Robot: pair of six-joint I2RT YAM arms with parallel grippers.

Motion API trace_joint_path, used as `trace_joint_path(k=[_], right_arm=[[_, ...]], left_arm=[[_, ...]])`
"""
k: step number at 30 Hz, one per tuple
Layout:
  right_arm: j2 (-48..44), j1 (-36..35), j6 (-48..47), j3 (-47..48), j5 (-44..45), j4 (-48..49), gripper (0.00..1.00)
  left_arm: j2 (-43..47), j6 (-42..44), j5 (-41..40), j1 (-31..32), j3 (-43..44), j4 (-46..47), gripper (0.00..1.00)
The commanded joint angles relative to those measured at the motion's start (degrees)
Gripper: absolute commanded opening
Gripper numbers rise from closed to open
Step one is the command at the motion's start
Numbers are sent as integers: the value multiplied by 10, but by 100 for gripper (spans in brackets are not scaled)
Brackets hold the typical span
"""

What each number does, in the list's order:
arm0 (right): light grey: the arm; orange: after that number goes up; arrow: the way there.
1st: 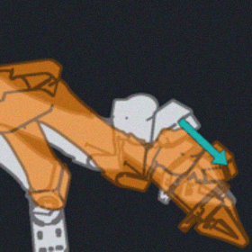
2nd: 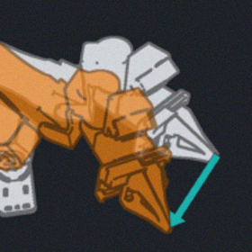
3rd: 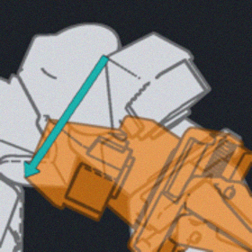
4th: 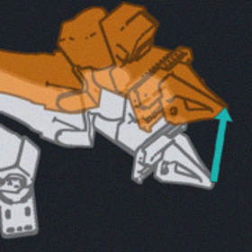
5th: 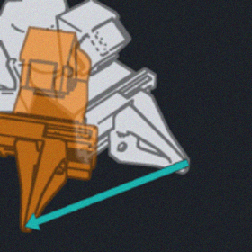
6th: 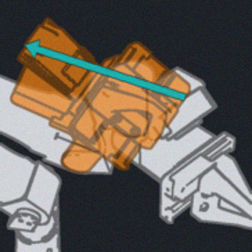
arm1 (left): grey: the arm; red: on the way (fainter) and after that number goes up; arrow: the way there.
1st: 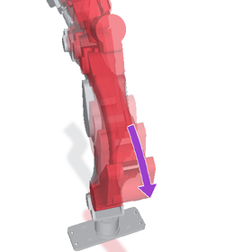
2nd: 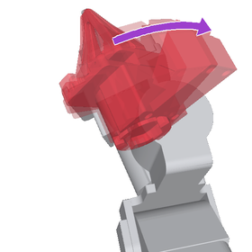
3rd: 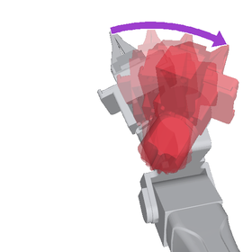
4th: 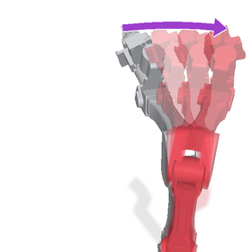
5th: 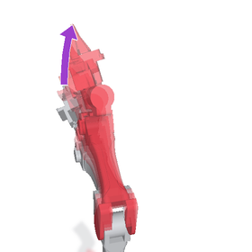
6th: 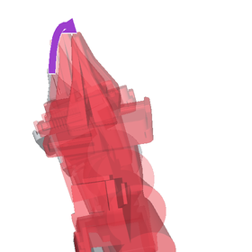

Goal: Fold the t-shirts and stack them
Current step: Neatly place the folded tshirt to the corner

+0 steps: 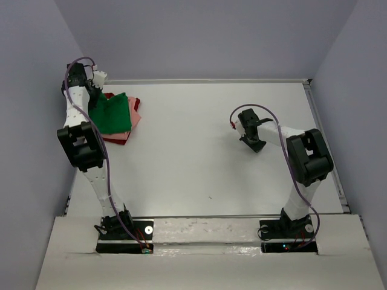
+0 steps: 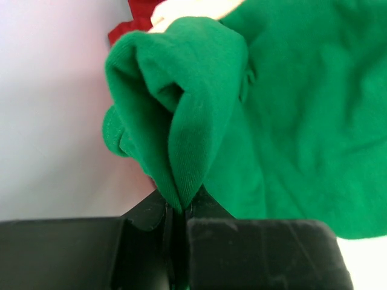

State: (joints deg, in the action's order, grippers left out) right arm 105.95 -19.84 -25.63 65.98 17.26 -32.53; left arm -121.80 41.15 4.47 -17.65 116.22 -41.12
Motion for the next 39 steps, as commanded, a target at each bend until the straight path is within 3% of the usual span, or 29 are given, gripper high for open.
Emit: trace_joint_path(k=[1, 8, 12, 14, 17, 18, 19, 22, 30, 34, 37, 39], right_arm=[[35, 3, 8, 0, 0, 3, 0], [41, 3, 8, 0, 6, 3, 0], [45, 3, 8, 0, 8, 1, 0], [47, 3, 8, 0, 11, 1, 0], [46, 3, 8, 1, 11, 1, 0], [45, 3, 8, 0, 11, 1, 1], [44, 3, 7, 0, 9, 1, 6], [38, 3, 7, 0, 2, -1, 15], [32, 3, 8, 4, -4, -5, 24], [22, 3, 9, 6, -11, -8, 24], [17, 3, 10, 6, -17, -8, 20], [15, 3, 13, 6, -20, -10, 13]], left_arm=[[3, 9, -9, 2, 0, 50, 0], [3, 16, -38, 12, -36, 102, 1], [13, 22, -66, 20, -67, 147, 24], [14, 24, -76, 24, -73, 155, 44], [17, 25, -105, 30, -88, 190, 61], [20, 25, -111, 31, -91, 196, 65], [26, 28, -118, 31, -97, 202, 77], [50, 38, -145, 36, -94, 225, 88], [134, 51, -167, 45, -11, 227, 95], [194, 10, -138, 47, -9, 206, 98], [231, -27, -94, 46, -44, 187, 90], [255, -45, -73, 47, -97, 186, 79]])
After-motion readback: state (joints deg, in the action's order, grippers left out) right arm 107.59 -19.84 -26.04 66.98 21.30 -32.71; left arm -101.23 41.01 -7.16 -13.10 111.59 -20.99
